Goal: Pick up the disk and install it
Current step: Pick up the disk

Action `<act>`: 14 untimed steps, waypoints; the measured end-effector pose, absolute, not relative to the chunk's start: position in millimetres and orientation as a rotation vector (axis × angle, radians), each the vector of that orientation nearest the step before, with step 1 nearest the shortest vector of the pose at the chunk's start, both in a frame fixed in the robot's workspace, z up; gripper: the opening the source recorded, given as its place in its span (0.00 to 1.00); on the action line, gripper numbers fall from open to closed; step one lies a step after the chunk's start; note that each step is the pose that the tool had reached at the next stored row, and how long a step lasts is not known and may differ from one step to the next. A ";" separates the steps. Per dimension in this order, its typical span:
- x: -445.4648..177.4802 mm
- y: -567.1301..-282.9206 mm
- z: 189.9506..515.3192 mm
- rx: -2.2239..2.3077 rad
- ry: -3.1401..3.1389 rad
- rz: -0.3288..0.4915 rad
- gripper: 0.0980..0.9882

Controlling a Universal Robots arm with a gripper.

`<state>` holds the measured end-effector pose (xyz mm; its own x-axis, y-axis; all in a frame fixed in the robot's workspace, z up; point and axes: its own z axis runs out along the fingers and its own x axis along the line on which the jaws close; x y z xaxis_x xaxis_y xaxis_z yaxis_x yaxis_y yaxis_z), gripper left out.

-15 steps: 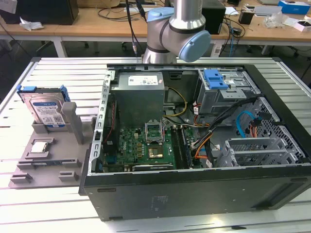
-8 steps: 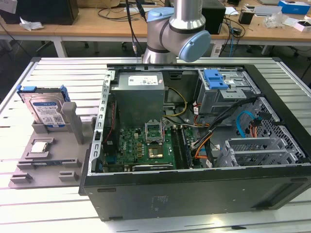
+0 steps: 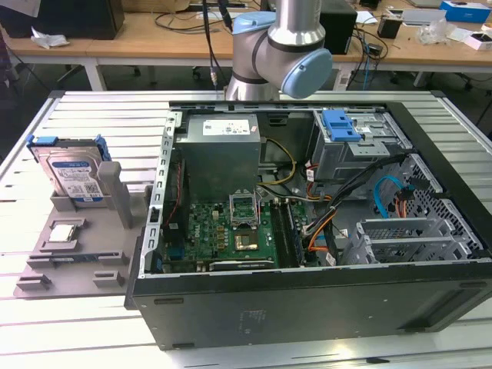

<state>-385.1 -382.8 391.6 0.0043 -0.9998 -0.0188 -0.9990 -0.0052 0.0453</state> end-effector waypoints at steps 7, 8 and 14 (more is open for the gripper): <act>-374.6 -381.9 391.4 2.212 -2.201 -0.069 0.50; -373.0 -381.7 391.0 2.212 -2.201 -0.069 0.50; -366.3 -381.1 386.9 2.211 -2.201 -0.071 0.50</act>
